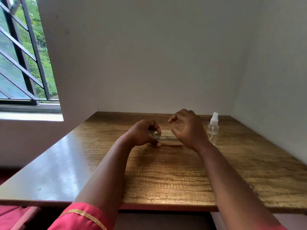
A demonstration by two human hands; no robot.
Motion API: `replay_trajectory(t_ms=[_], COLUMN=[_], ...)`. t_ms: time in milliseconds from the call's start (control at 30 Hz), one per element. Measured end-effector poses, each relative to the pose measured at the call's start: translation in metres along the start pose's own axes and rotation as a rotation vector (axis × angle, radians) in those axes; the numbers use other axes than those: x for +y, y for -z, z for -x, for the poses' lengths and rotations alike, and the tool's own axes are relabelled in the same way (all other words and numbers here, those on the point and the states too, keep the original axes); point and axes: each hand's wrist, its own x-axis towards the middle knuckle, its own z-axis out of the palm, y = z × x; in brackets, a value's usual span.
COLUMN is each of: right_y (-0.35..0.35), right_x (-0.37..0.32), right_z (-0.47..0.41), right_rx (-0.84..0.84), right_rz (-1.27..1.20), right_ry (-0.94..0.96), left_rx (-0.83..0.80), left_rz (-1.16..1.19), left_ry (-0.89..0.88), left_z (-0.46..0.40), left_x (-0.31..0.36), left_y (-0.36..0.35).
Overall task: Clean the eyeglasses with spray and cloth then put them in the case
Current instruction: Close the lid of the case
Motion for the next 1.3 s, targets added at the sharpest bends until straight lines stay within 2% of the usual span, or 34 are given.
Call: replay_trajectory(t_ms=[100,200,267,333,433,600,767,1200,1300], right_y=[0.007,0.015,0.017,0.02,0.022,0.019,0.014,0.006,0.007], right_x=[0.003,0.008,0.009,0.009,0.012,0.012,0.003,0.008,0.004], right_z=[-0.003,-0.002,-0.001,-0.003,-0.003,0.0,0.0,0.002,0.002], right_rx=[0.327,0.518,0.503,0.409,0.315,0.33,0.257,0.095,0.129], right_rz=[0.261,0.4,0.352,0.233,0.054,-0.105,-0.159,-0.117,-0.086], right_ry=[-0.051,-0.278,-0.488,-0.698,-0.838,-0.697,-0.55,-0.516,-0.454], left_rx=[-0.025,-0.023,-0.023,-0.02,-0.022,-0.03,-0.023,-0.016,-0.005], left_rz=[-0.003,0.007,0.016,0.022,0.027,0.039,0.042,0.064,0.046], left_ry=[-0.008,-0.011,-0.011,-0.009,-0.014,-0.011,-0.007,-0.003,0.015], left_z=[0.0,-0.001,0.0,0.0,0.0,0.0,0.0,-0.002,-0.002], left_x=[-0.001,0.0,-0.001,-0.001,-0.002,-0.002,-0.003,-0.006,-0.006], left_y=[0.002,0.002,0.002,0.001,0.002,0.003,0.004,0.002,0.0])
